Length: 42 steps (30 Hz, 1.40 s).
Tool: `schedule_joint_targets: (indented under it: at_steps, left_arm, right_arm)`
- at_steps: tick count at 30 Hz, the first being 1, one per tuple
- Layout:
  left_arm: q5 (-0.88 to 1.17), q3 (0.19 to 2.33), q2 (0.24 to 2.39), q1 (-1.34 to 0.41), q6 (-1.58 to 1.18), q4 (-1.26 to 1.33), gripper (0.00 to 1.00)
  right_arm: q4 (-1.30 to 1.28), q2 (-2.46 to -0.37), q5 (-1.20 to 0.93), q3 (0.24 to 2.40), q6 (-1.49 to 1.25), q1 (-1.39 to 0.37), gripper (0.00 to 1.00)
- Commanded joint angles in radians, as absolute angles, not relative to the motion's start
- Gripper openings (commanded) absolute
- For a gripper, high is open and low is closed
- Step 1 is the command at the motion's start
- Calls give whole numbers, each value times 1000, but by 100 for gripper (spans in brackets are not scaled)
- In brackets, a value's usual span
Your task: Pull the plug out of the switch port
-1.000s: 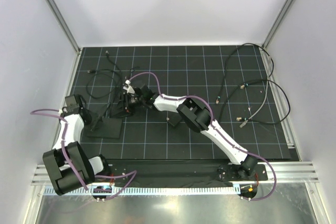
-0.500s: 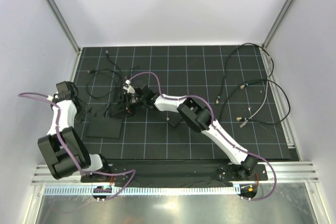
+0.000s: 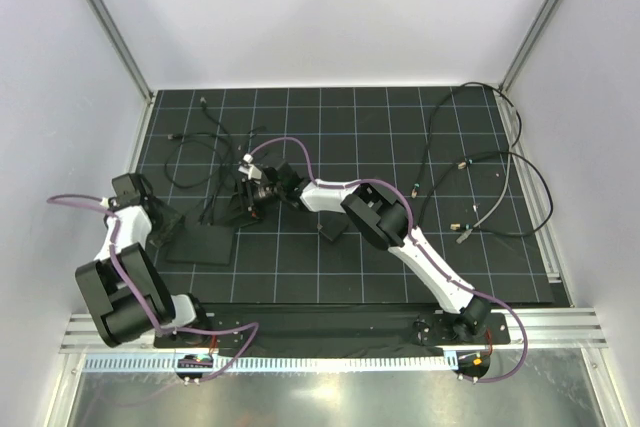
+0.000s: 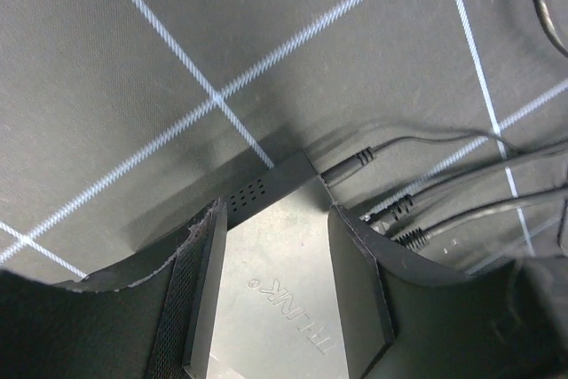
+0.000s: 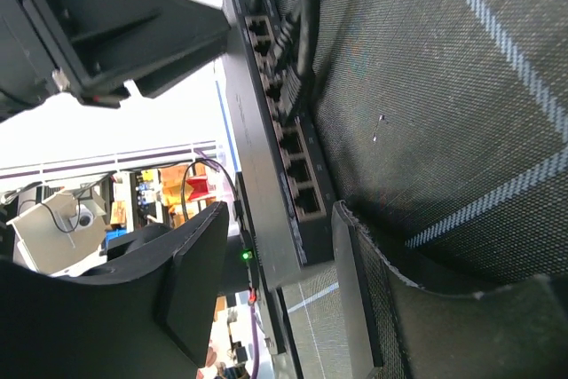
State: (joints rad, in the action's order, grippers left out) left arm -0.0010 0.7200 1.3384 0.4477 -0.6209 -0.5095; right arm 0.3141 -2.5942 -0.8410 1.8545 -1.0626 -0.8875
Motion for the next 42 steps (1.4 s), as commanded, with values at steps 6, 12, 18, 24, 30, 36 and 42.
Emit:
schedule_joint_targets:
  at_steps: [6,12,18,24,30,36,42]
  left_arm:
    - [192,638,1220,448,-701,-491,52]
    - [195,624,1140,448,-718,-555,53]
    - [120,695,1098,416,-696,-637,50]
    - [75,684,1016,292,-735,-653,46]
    - [61,615,985,212,-784,-634,42]
    - [14,609,1014,176,-798,-650,38]
    - [12,614,1066,172,-795,-650,33]
  right_arm:
    - [331,-2572,-864,1887,-1058,-890,57]
    - [288,-2585,-842,1908,-1048,-891,57]
    - [246,-2603,-835,1914,-1045,-891,52]
    - [140,-2615,-812,1954,-1000,-896,46]
    - [60,-2640,-772,2003,-1006,-902,46]
    - [75,-2672,-753,2006,-1075,-904,41]
    - [104,-2698,-741,2006,-1115,-904,38]
